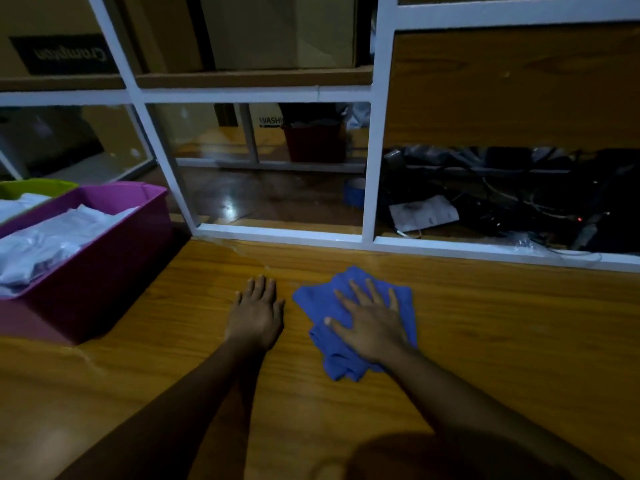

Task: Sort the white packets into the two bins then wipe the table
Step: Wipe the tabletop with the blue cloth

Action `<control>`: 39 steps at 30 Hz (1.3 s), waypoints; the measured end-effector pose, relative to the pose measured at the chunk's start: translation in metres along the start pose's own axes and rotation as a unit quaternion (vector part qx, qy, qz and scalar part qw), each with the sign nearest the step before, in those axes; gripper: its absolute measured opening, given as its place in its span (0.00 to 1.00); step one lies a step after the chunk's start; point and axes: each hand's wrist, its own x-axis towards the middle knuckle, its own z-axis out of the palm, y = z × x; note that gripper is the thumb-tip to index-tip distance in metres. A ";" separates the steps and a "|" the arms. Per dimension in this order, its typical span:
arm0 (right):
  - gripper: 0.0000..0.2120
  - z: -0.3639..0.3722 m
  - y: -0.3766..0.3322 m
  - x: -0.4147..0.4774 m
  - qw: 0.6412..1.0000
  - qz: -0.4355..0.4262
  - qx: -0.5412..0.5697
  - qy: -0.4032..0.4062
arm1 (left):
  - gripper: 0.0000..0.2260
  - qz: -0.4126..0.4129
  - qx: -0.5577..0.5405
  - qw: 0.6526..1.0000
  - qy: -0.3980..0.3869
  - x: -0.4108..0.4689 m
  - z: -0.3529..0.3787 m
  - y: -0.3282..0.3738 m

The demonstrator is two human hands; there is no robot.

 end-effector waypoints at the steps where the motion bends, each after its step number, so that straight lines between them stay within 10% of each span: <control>1: 0.38 -0.003 0.010 -0.012 1.000 -0.020 0.009 -0.009 | 0.28 0.006 0.004 1.000 -0.021 -0.006 0.001 -0.004; 7: 0.34 0.003 0.011 -0.069 0.984 0.177 -0.013 0.019 | 0.31 0.069 0.009 0.996 -0.055 -0.084 -0.002 -0.031; 13: 0.35 0.024 -0.090 -0.157 0.999 -0.040 -0.006 0.003 | 0.37 0.070 -0.021 0.997 -0.029 -0.151 -0.009 -0.049; 20: 0.34 0.026 -0.113 -0.222 0.985 0.169 -0.001 0.033 | 0.32 0.026 -0.038 0.999 -0.024 -0.227 -0.027 -0.096; 26: 0.40 0.042 -0.176 -0.251 1.000 0.016 -0.016 0.007 | 0.27 -0.040 -0.043 0.998 -0.001 -0.243 -0.038 -0.141; 32: 0.36 0.043 -0.195 -0.198 0.988 0.152 0.025 0.025 | 0.27 -0.029 -0.018 0.999 -0.001 -0.224 -0.033 -0.155; 39: 0.35 0.037 -0.161 -0.141 1.000 0.021 0.005 0.001 | 0.35 -0.016 -0.031 0.999 -0.010 -0.175 -0.034 -0.162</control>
